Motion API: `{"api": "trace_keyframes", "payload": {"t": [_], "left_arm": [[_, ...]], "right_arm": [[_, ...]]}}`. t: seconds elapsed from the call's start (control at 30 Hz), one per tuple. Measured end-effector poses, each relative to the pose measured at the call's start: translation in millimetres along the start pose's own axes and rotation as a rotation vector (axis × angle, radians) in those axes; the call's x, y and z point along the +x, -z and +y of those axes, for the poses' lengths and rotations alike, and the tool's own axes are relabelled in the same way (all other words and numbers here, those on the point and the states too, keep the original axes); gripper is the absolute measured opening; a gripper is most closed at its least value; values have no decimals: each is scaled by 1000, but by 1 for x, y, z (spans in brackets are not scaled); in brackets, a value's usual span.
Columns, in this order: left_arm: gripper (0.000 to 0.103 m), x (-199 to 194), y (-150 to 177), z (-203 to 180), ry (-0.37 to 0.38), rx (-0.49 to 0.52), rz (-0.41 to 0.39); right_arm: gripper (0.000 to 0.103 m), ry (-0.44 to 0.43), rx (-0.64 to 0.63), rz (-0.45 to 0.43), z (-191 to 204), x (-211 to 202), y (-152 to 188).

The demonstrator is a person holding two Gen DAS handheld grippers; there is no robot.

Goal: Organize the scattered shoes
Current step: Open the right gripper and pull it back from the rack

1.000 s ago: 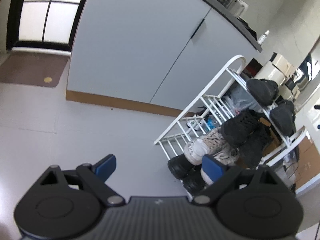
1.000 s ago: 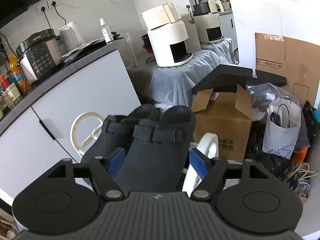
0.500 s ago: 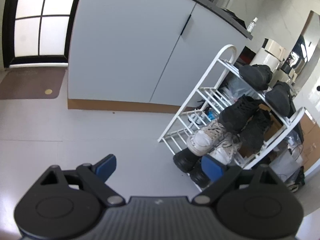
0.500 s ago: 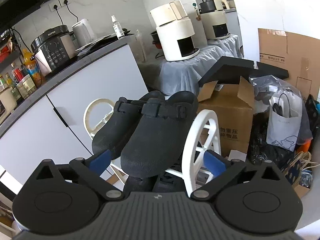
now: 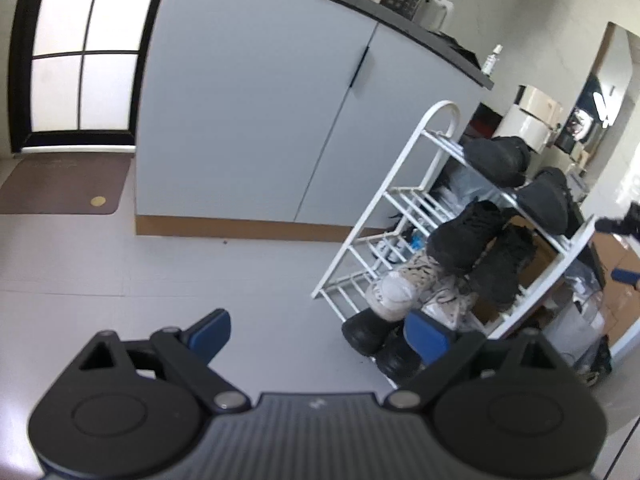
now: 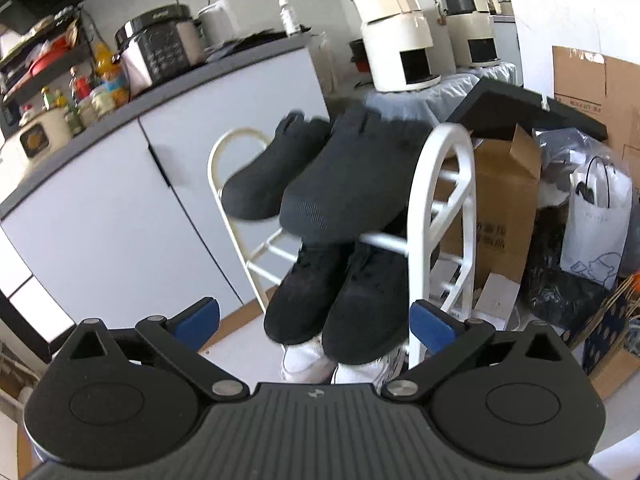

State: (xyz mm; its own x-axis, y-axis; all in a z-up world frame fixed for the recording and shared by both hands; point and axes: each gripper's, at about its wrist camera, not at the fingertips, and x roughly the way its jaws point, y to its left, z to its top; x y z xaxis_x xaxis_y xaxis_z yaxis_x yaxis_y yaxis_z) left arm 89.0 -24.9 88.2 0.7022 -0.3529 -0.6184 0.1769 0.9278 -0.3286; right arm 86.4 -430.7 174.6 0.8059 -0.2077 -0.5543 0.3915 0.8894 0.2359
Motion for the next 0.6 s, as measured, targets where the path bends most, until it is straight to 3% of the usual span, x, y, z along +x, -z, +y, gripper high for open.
{"api": "trace_keyframes", "payload": {"t": [0.13,0.3,0.43,0.57,0.6], "left_arm": [[98,2,1,-5,-16,16,6],[98,9,4,-10,-48,27,22],[101,10,6,-14,-56,30,24],[102,10,7,-18,-84,70,23],[102,11,8,-18,-88,72,24]], "right_arm": [[103,-17,-31,-9,6,4,32],[103,-11,-39,21,6,16,58],[103,-2,-41,-8,7,16,72],[103,-19,2,69,6,22,89],[103,-27,-37,64,13,21,91]]}}
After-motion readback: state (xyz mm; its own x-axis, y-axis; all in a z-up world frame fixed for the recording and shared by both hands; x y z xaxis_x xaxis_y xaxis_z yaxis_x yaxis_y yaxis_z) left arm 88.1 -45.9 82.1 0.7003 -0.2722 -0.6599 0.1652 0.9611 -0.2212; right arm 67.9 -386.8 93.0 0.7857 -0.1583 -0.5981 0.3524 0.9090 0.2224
